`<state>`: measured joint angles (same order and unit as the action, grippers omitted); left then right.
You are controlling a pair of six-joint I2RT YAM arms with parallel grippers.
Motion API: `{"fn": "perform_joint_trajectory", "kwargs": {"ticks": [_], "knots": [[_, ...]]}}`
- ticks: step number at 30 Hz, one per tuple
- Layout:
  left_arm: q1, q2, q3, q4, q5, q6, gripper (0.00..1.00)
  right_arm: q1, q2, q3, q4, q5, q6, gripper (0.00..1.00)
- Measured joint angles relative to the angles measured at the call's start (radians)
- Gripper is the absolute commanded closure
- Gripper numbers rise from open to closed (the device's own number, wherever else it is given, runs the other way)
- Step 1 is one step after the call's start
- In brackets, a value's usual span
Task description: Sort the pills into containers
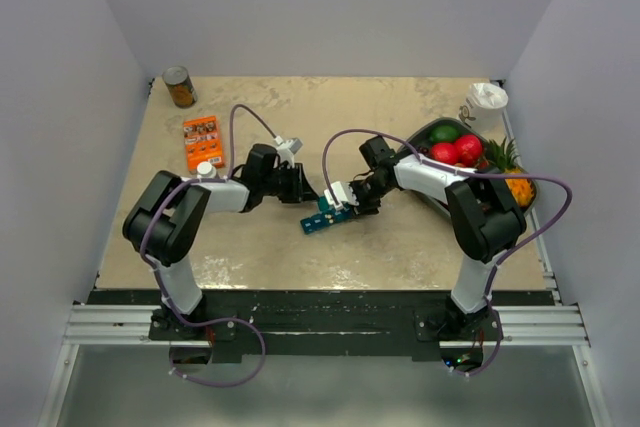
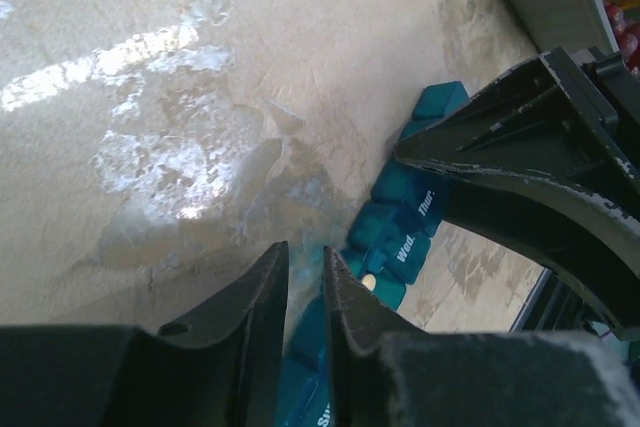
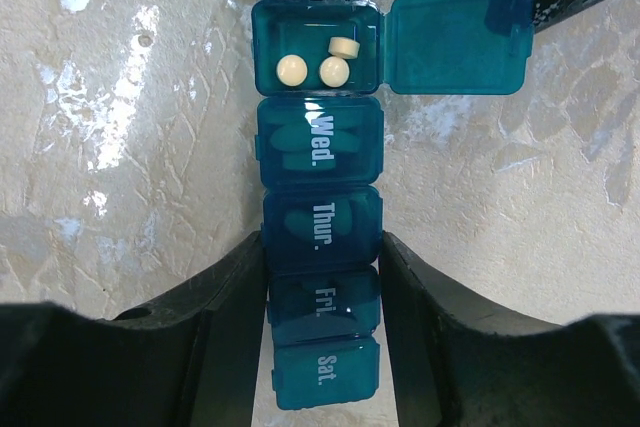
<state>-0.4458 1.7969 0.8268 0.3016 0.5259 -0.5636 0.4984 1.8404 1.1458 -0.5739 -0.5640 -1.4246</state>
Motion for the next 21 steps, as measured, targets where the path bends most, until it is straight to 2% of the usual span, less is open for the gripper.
{"fn": "perform_joint_trajectory", "kwargs": {"ticks": [4, 7, 13, 21], "knots": [[-0.011, 0.005, 0.003, 0.019, 0.027, -0.002, 0.94, 0.000, 0.000, 0.000, 0.005, 0.000, 0.013, 0.58], [-0.022, 0.005, 0.000, 0.045, 0.056, -0.001, 0.99, 0.000, 0.000, 0.000, 0.007, 0.001, 0.021, 0.59], [-0.046, -0.004, -0.056, 0.102, 0.103, -0.002, 1.00, 0.000, 0.000, 0.000, 0.013, 0.005, 0.039, 0.60], [-0.101, -0.013, -0.073, 0.091, 0.113, 0.007, 1.00, 0.000, 0.000, 0.000, 0.018, 0.008, 0.061, 0.60]]}}
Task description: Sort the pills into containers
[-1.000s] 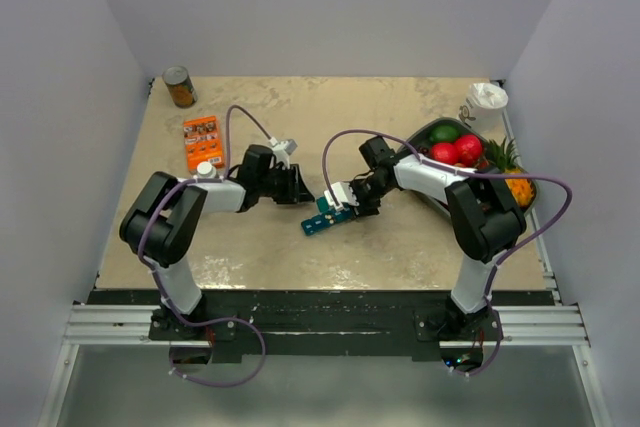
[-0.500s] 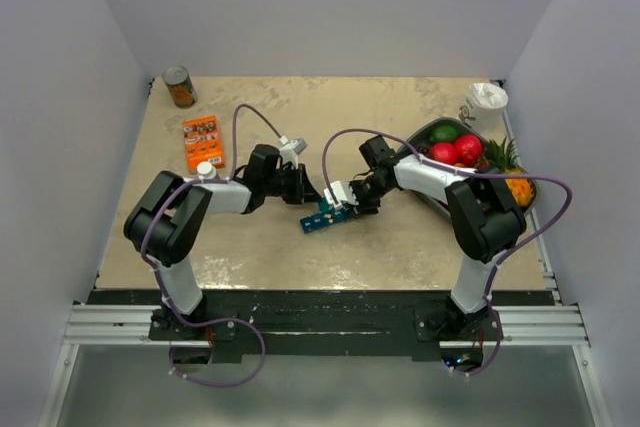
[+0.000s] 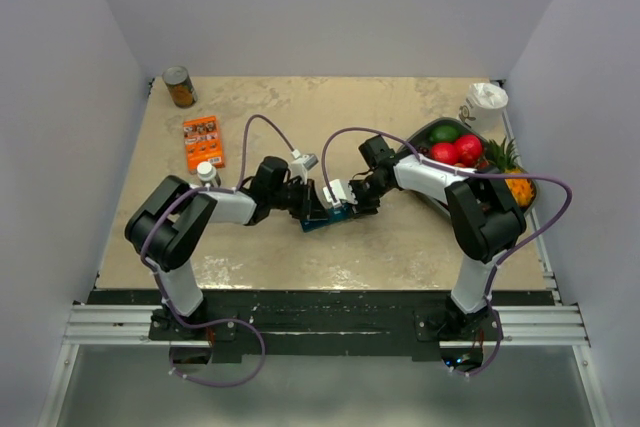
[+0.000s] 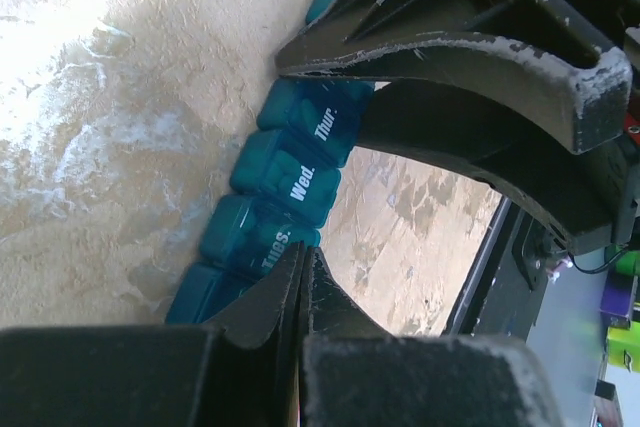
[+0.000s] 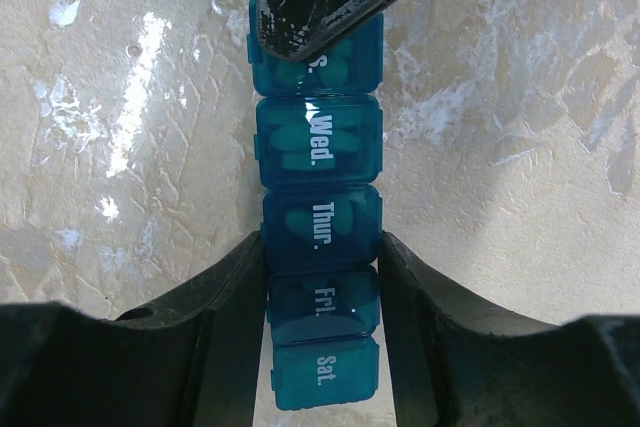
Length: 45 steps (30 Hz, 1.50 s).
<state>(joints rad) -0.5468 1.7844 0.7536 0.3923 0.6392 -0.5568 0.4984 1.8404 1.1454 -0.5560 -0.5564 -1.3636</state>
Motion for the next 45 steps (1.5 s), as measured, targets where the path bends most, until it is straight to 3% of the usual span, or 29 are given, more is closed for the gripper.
{"fn": "perform_joint_trajectory", "kwargs": {"ticks": [6, 23, 27, 32, 38, 40, 45], "knots": [[-0.006, -0.027, -0.001, -0.030, -0.055, 0.000, 1.00, 0.000, 0.000, 0.000, 0.008, 0.007, 0.021, 0.52], [-0.006, -0.174, 0.025, -0.036, -0.111, -0.042, 1.00, 0.000, 0.000, 0.000, 0.022, 0.016, 0.044, 0.53], [-0.006, -0.141, 0.040, -0.048, -0.110, -0.042, 1.00, 0.000, 0.000, 0.000, 0.022, 0.016, 0.044, 0.54], [-0.009, 0.015, 0.051, -0.095, -0.076, -0.039, 1.00, 0.000, 0.000, 0.000, 0.024, 0.016, 0.047, 0.55], [-0.026, 0.032, 0.085, -0.100, -0.087, -0.023, 1.00, 0.000, 0.000, 0.000, 0.024, 0.017, 0.048, 0.54], [-0.026, 0.019, 0.086, -0.120, -0.100, -0.018, 1.00, 0.000, 0.000, 0.000, 0.024, 0.017, 0.051, 0.53], [-0.025, -0.069, 0.078, -0.216, -0.177, 0.001, 0.97, 0.000, 0.000, 0.000, 0.026, 0.018, 0.067, 0.33]]}}
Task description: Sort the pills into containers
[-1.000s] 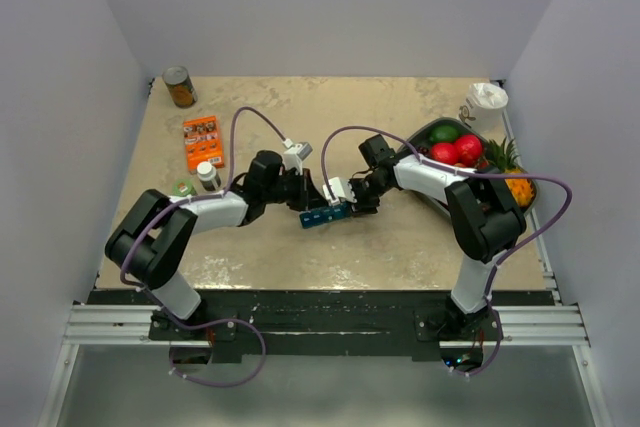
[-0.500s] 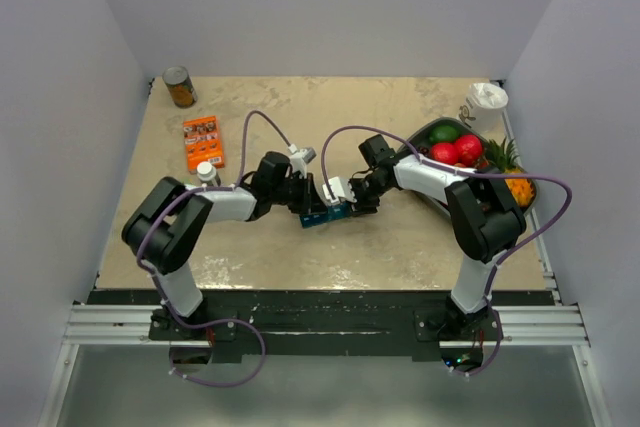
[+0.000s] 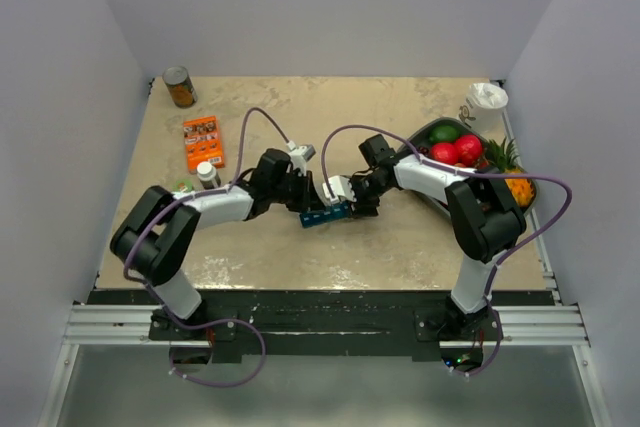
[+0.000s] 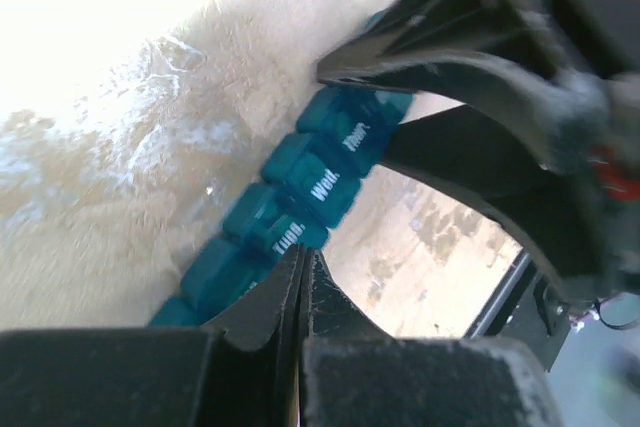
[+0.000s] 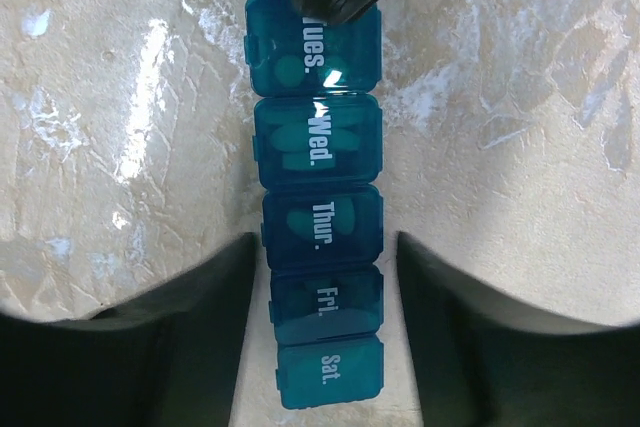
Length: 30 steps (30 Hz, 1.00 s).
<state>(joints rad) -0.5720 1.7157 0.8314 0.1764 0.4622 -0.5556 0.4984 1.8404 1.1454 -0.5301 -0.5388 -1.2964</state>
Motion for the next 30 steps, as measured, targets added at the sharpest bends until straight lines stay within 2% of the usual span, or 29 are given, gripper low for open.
{"fn": "perform_joint_trajectory", "kwargs": {"ticks": [1, 3, 4, 5, 9, 11, 14, 18, 24, 30], "knots": [[0.000, -0.026, -0.003, -0.013, -0.011, 0.000, 0.86, 0.000, 0.000, 0.000, 0.000, -0.001, 0.008, 0.30], [0.003, -0.111, -0.009, -0.042, -0.044, 0.010, 0.76, 0.000, 0.000, 0.001, 0.000, -0.003, 0.023, 0.22], [0.006, -0.155, -0.010, -0.046, -0.060, 0.017, 0.65, 0.000, 0.000, 0.001, 0.000, -0.003, 0.034, 0.20], [0.010, -0.201, -0.010, -0.047, -0.075, 0.025, 0.59, -0.001, -0.001, 0.003, -0.002, -0.003, 0.043, 0.14], [0.043, -0.391, -0.016, -0.067, -0.150, 0.069, 0.35, -0.008, -0.014, 0.034, -0.016, -0.006, 0.097, 0.07], [0.061, -0.473, -0.024, -0.079, -0.188, 0.096, 0.18, -0.019, -0.041, 0.058, -0.033, -0.007, 0.129, 0.02], [0.096, -0.607, -0.044, -0.122, -0.241, 0.142, 0.01, -0.040, -0.106, 0.093, -0.047, -0.004, 0.185, 0.01], [0.156, -0.768, -0.054, -0.196, -0.277, 0.187, 0.01, -0.076, -0.253, 0.114, -0.052, -0.002, 0.332, 0.01], [0.185, -0.951, -0.031, -0.355, -0.341, 0.288, 0.01, -0.196, -0.464, 0.159, 0.000, 0.000, 0.711, 0.01], [0.185, -1.020, -0.014, -0.490, -0.370, 0.317, 0.01, -0.249, -0.700, 0.148, 0.145, 0.159, 1.109, 0.01]]}}
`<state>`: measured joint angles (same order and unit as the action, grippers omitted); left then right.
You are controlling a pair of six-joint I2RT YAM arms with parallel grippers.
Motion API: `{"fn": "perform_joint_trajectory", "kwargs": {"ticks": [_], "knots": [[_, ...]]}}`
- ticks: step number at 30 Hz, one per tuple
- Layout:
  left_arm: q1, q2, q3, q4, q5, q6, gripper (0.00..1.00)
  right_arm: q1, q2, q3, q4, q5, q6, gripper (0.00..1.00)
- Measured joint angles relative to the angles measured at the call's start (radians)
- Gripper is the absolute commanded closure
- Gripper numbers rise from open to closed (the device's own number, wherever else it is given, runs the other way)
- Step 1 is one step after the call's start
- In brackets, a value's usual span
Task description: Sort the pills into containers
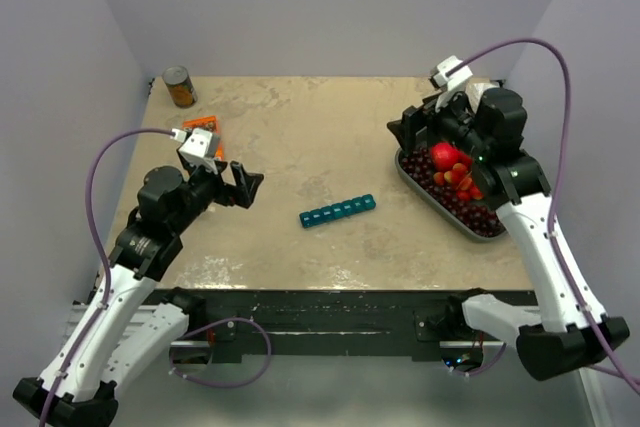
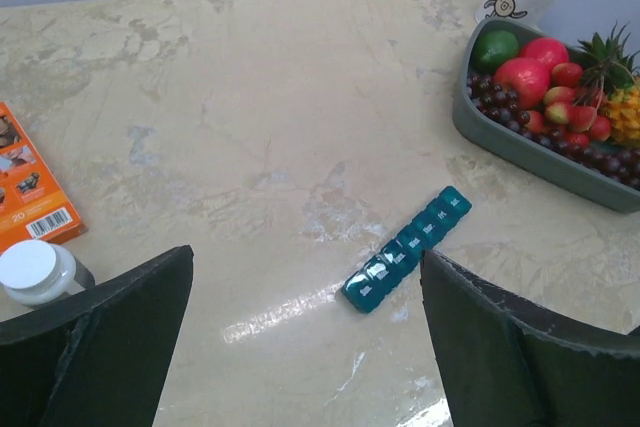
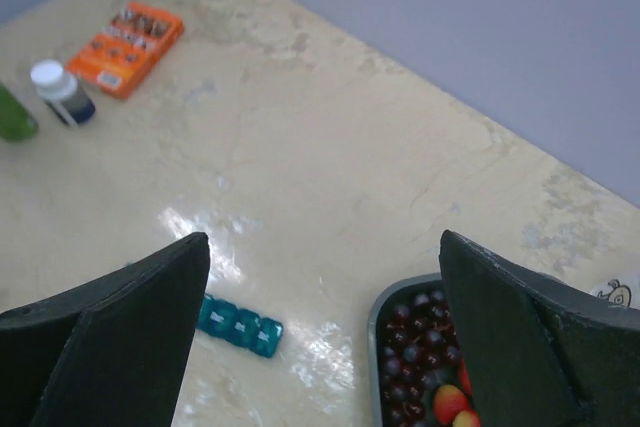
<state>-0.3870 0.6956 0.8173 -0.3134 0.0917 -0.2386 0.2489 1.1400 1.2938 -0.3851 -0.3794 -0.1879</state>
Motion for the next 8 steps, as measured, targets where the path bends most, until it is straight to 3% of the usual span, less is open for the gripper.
{"fn": "perform_joint_trajectory", "kwargs": {"ticks": [8], "knots": [[0.000, -0.069, 0.010, -0.087, 0.001, 0.018, 0.01, 0.005, -0.076, 0.034, 0.008, 0.154, 0.173, 0.01]]}}
